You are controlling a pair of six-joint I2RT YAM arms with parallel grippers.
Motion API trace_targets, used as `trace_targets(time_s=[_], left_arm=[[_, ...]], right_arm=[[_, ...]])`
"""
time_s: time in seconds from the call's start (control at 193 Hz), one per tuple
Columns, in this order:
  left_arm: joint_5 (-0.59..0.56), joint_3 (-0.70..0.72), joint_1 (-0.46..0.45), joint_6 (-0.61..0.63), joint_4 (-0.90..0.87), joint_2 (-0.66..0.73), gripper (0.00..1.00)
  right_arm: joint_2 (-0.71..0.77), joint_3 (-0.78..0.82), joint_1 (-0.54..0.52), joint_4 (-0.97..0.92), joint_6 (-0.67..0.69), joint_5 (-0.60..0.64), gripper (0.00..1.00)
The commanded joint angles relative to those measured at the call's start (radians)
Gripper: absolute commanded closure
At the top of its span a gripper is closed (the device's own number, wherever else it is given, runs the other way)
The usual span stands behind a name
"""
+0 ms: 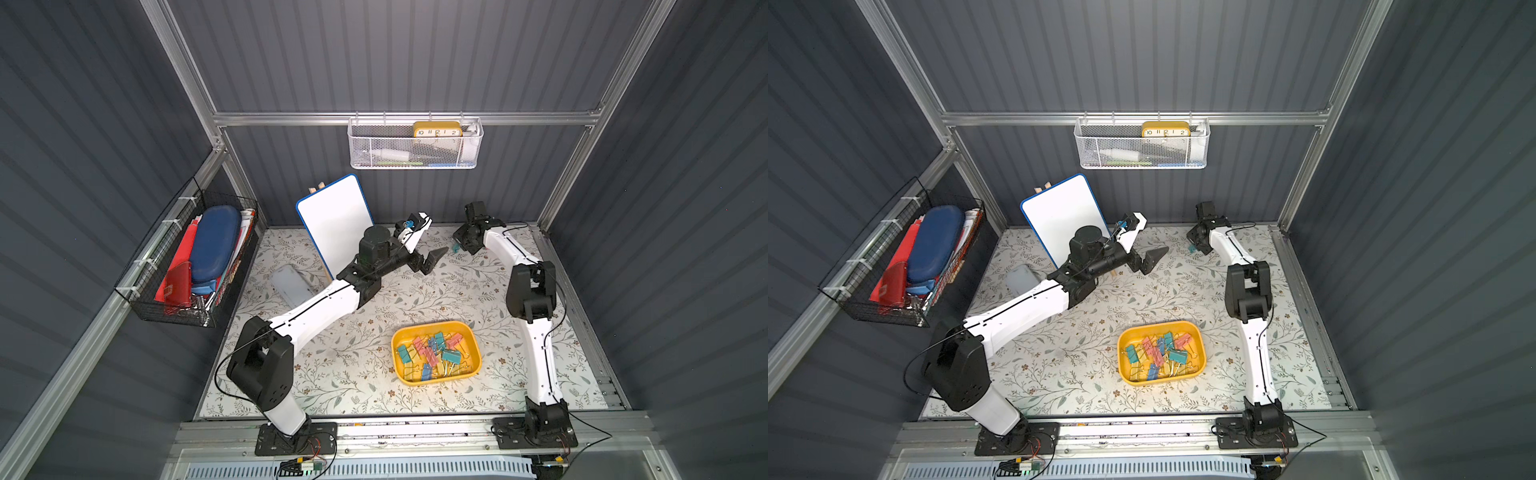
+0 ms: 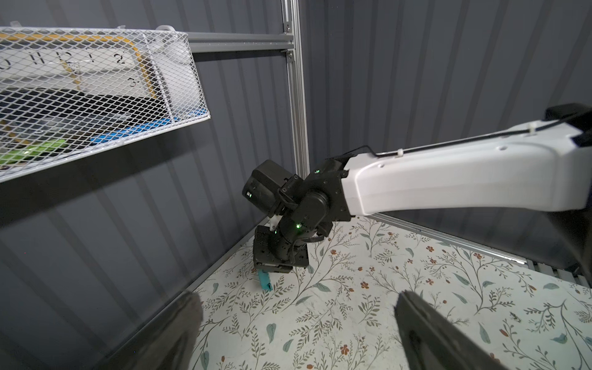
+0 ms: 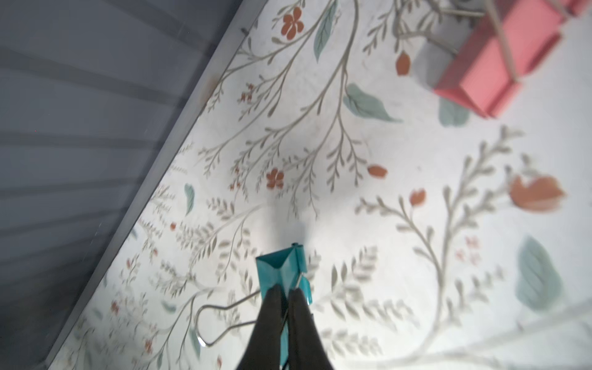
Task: Put the binder clips in the storage box
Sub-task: Pick up the binder clip at the center of the board, then place the binder clip in the storage box.
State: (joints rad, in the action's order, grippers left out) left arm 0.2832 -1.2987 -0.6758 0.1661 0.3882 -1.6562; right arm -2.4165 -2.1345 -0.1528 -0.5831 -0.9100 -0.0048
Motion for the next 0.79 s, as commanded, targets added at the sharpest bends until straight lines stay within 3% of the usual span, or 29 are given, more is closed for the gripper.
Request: trace_targets(time_s=[0.0,0.197,0.434,0.626,0.786], left_arm=[[-0.002,-0.001,-0.006,0.003,0.016,0.019,0.01],[-0.008,0.011,-0.007,0.004,0.023,0.042,0.01],[-0.015,0.012,-0.012,-0.002,0.036,0.05,0.01],[-0.024,0.017,-0.017,-0.004,0.04,0.056,0.01],[-0.033,0.033,-0.017,-0.019,0.057,0.071,0.01]], right_arm=[[0.136,0.141,-0.014,0.066,0.023,-0.033,1.0],[0.408,0.491,-0.038,0.186,0.023,-0.085,1.0],[0.844,0.951,-0.133,0.244,-0.006,-0.08,1.0],[1.168,1.197,-0.277,0.167,0.045,-0.141,1.0],[1.29,1.336,-0.432,0.208,0.002,-0.231,1.0]])
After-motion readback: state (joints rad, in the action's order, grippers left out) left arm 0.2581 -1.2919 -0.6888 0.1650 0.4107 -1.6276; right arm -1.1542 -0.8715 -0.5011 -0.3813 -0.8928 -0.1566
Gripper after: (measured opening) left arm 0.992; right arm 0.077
